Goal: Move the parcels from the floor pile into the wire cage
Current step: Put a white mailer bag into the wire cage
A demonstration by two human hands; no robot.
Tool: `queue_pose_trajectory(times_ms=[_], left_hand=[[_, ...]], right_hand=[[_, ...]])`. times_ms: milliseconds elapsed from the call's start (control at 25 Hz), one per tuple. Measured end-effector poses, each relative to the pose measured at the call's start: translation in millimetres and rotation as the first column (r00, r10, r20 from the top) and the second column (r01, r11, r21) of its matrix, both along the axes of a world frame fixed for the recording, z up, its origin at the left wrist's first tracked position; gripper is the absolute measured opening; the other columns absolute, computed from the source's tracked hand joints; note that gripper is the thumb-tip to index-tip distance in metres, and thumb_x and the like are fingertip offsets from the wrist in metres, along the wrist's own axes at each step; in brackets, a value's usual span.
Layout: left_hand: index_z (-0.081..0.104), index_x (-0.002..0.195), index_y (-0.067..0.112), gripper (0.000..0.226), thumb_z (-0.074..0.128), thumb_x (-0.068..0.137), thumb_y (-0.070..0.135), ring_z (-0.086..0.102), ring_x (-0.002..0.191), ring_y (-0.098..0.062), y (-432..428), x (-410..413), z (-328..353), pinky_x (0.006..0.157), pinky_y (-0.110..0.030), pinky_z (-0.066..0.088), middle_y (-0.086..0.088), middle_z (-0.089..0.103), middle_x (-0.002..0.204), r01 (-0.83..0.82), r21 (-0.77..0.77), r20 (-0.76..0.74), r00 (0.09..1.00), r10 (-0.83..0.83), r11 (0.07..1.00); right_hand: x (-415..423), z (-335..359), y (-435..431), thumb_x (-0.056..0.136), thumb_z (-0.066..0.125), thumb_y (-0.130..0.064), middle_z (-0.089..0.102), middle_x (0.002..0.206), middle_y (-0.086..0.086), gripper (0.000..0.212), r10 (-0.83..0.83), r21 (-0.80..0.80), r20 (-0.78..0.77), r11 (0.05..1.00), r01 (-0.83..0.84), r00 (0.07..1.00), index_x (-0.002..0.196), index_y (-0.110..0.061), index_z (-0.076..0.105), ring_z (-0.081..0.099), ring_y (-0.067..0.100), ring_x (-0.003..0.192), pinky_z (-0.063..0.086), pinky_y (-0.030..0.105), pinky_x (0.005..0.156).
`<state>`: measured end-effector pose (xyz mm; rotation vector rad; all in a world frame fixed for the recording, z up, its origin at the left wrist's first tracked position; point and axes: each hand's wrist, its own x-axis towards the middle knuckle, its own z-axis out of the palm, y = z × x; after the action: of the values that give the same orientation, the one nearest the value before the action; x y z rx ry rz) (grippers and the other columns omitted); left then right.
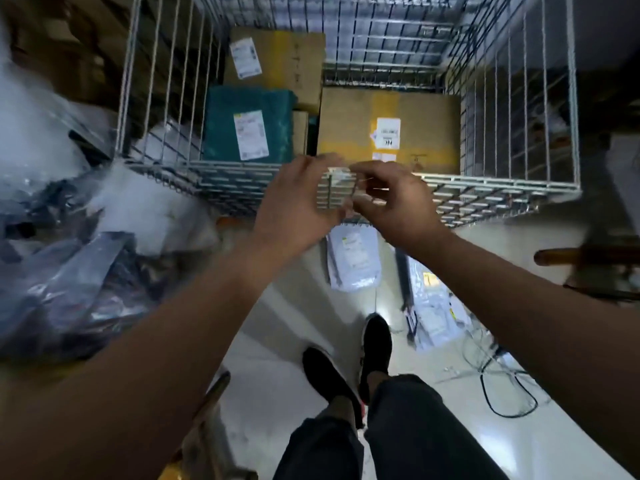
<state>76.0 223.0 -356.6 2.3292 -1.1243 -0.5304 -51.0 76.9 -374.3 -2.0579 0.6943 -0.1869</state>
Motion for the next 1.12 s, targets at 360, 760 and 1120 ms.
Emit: queue_pose_trajectory(times_ms=[360, 760, 1120], left_hand=[[0.043, 0.151, 0.039, 0.09, 0.078, 0.071, 0.063, 0.051, 0.128, -0.035, 42, -66, -188, 0.107, -0.046, 0.046, -0.013, 0.047, 0.141, -0.179, 0.284, -0.149, 0.962, 0.228, 0.942], [0.015, 0.154, 0.058, 0.103, 0.072, 0.069, 0.072, 0.05, 0.127, -0.043, 21, -84, -510, 0.108, -0.055, 0.044, -0.014, 0.029, 0.147, -0.177, 0.479, -0.308, 0.884, 0.353, 0.86], [0.003, 0.161, 0.048, 0.123, 0.09, 0.074, 0.04, 0.046, 0.134, -0.035, -6, -102, -631, 0.105, -0.037, 0.048, -0.017, 0.035, 0.146, -0.273, 0.296, -0.552, 0.733, 0.397, 0.915]], right_hand=[[-86, -172, 21, 0.083, 0.082, -0.037, 0.059, 0.133, 0.017, 0.072, 0.093, -0.021, -0.451, 0.993, -0.114, 0.887, 0.146, -0.022, 0.051, 0.056, 0.032, 0.123, 0.044, 0.043, 0.105], [-90, -503, -19, 0.045, 0.06, -0.092, 0.025, 0.16, 0.026, 0.13, 0.127, 0.027, -0.671, 0.989, -0.147, 0.73, 0.156, -0.053, 0.005, 0.025, 0.041, 0.15, 0.034, 0.049, 0.117], [-101, -605, -1, 0.066, 0.073, -0.071, 0.014, 0.164, 0.016, 0.121, 0.13, 0.059, -0.582, 0.991, -0.119, 0.802, 0.161, -0.038, 0.007, 0.034, 0.032, 0.144, 0.031, 0.025, 0.11]])
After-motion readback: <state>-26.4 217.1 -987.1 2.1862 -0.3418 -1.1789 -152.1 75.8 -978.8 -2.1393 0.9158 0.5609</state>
